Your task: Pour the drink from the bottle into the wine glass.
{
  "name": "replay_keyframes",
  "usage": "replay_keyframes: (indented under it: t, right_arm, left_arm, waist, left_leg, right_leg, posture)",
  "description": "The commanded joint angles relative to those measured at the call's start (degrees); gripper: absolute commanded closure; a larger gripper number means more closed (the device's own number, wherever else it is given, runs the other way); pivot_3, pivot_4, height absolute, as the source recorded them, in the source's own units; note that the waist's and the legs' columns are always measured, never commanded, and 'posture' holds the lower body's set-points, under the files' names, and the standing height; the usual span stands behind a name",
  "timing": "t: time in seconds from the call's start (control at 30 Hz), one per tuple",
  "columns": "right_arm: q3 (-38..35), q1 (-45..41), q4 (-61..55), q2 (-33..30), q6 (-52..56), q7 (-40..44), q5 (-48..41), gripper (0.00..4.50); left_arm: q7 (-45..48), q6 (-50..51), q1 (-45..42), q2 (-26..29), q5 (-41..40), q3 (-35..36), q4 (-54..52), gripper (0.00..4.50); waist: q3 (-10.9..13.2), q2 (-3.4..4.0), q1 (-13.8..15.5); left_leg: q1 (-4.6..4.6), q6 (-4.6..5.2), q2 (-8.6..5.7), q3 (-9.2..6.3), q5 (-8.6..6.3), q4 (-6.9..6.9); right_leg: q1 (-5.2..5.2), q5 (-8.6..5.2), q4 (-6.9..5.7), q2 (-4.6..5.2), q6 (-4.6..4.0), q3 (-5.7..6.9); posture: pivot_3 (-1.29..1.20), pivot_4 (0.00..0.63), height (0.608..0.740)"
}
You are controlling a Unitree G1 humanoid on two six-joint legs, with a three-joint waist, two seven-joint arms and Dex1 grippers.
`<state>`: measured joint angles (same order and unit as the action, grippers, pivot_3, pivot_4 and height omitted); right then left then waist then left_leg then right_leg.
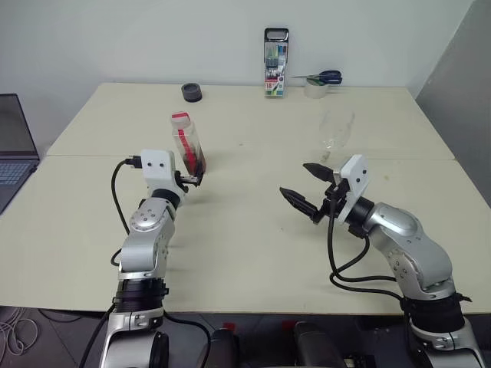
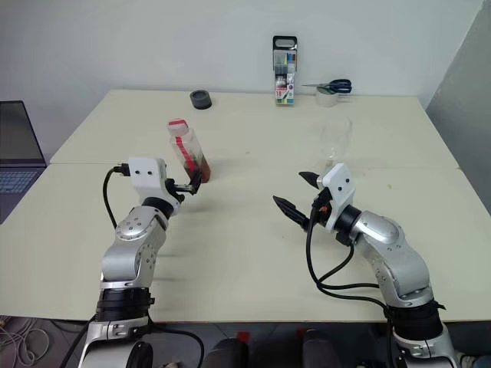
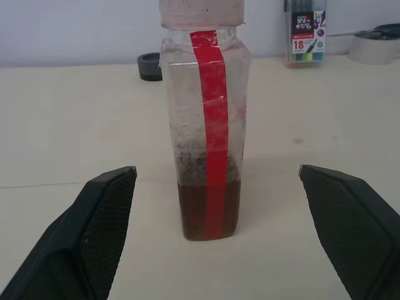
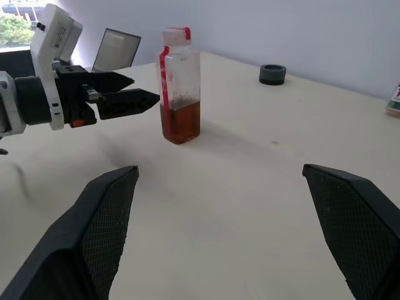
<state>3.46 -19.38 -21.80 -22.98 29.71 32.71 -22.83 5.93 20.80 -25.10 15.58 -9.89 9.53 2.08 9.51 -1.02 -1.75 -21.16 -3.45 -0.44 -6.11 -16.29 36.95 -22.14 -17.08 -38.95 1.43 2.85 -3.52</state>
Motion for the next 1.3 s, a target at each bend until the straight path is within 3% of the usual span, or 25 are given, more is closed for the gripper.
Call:
replay_keyframes:
  t: [0.03,1.3]
  right_arm:
    - [-0.84,-1.49,-1.11,-0.29,0.18,0.35,-0.74,0.0]
    - [1.79,-6.25,0.34,1.73,0.78,1.6,-1.15,0.0]
  left_arm:
    - [0.01,-1.19,-2.13,0.55,0.33,0.81,0.48,0.04]
    - [-0.94,-13.03,-24.89,2.26,4.76,0.4,32.68,0.04]
  waist:
    - [0.0,0.0,-0.03]
    - [0.01,-0.02,-0.05]
  left_leg:
    - [-0.01,0.0,0.0,0.0,0.0,0.0]
    - [-0.5,-0.22,-0.06,-0.26,0.12,0.08]
  right_leg:
    - [-0.01,0.0,0.0,0.0,0.0,-0.01]
    - [-0.3,0.0,0.03,0.09,0.0,0.4]
  posture:
    - [0.0,0.15,0.74]
    - [0.0,0.15,0.74]
